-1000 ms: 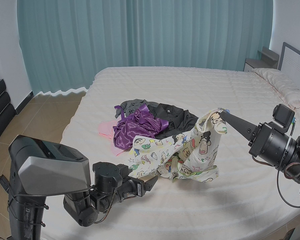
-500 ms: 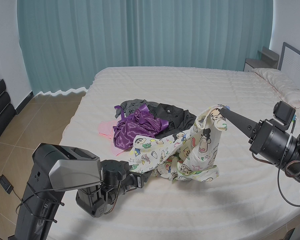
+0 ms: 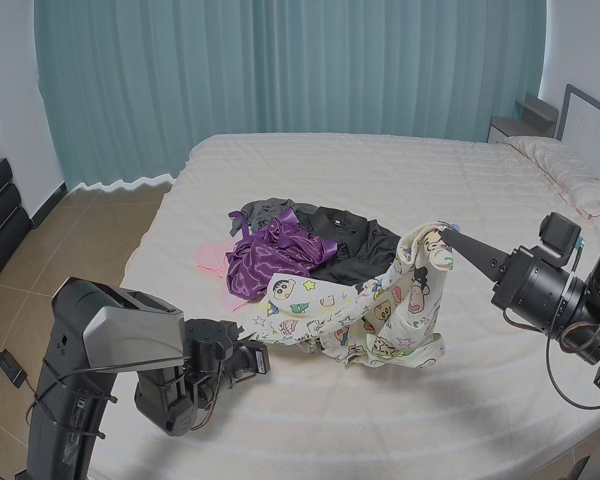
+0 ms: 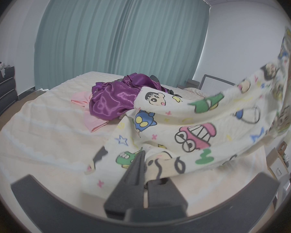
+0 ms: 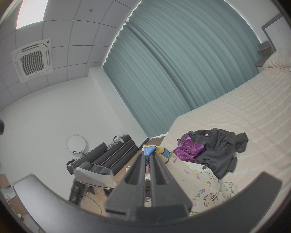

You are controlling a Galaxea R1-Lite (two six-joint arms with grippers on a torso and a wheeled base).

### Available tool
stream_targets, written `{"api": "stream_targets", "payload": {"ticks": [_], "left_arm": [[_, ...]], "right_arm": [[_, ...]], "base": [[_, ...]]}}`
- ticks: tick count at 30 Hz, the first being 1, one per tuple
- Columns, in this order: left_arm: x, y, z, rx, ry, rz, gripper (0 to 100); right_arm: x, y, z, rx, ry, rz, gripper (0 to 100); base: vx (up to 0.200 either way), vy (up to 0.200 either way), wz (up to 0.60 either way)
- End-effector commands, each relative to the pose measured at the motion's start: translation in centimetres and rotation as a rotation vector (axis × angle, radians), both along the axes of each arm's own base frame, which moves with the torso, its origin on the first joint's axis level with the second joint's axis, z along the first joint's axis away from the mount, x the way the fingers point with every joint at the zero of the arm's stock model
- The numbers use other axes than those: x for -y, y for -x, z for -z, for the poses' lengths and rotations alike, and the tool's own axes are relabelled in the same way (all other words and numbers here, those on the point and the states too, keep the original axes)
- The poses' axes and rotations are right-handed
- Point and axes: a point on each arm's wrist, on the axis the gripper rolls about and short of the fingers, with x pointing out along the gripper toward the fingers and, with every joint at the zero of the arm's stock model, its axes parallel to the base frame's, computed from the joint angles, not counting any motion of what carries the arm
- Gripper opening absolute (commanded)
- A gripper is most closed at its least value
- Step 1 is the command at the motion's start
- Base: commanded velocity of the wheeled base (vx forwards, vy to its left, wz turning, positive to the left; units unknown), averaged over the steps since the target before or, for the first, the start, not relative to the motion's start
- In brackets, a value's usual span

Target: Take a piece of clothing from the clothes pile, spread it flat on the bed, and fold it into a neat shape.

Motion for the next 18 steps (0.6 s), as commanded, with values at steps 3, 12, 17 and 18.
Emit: {"api": "stream_targets", "payload": {"ticks": [3,12,17,18], "left_arm": [[-2.6,4.1,-8.6,0.093,0.139,-0.086,0],[-3.7,8.8,-20.8,0.426,0.341,-0.173,0],[-3.8,12.2,-25.0,0.498,0.329,-0.106,0],[-3.8,12.2,-25.0,0.498,0.329,-0.106,0]], "right_arm": [[1.4,-2.8,2.8,-0.107,0.044,0.123,0],[1.8,-2.3,-1.6,0.024,-0.124,0.212,0],[2.2,0.0,-5.7,0.143,-0.211,0.183,0],[2.2,0.0,-5.7,0.143,-0.211,0.183,0]], "base": [[0.000,0.000,0.00],[0.000,0.000,0.00],[0.000,0.000,0.00],[0.000,0.000,0.00]]}}
